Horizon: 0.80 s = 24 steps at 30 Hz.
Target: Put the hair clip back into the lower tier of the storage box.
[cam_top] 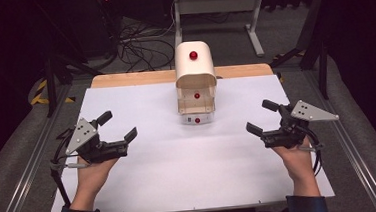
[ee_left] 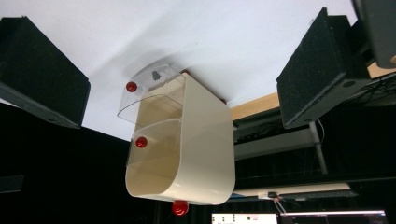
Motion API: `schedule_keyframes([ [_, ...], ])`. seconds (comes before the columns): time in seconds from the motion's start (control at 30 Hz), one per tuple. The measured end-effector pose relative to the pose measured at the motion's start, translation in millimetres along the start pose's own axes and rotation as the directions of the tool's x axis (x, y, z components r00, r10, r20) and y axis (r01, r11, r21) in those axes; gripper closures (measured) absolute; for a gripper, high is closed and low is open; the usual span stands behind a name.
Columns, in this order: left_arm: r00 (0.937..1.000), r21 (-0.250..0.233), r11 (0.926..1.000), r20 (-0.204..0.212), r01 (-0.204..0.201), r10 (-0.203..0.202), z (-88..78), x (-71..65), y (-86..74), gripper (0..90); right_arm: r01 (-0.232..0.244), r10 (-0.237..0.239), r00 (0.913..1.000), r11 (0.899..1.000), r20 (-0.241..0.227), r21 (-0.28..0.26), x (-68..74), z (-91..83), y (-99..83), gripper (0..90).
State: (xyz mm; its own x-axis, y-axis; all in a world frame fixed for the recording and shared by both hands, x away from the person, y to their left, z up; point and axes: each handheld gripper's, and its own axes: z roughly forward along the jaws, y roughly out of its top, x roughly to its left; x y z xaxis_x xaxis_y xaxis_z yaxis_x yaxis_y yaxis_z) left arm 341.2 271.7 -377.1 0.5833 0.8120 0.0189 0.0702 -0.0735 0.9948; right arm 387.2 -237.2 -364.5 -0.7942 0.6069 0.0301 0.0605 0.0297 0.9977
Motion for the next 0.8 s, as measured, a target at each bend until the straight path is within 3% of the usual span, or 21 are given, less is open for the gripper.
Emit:
schedule_keyframes([
  [0.8, 0.9999, 0.038, 0.9993, -0.015, -0.002, 0.003, -12.2, 7.2, -15.5, 3.7, -0.011, 0.011, 0.9999, 1.0, 0.009, 0.02, 0.3, 0.3, -10.1, 0.0],
])
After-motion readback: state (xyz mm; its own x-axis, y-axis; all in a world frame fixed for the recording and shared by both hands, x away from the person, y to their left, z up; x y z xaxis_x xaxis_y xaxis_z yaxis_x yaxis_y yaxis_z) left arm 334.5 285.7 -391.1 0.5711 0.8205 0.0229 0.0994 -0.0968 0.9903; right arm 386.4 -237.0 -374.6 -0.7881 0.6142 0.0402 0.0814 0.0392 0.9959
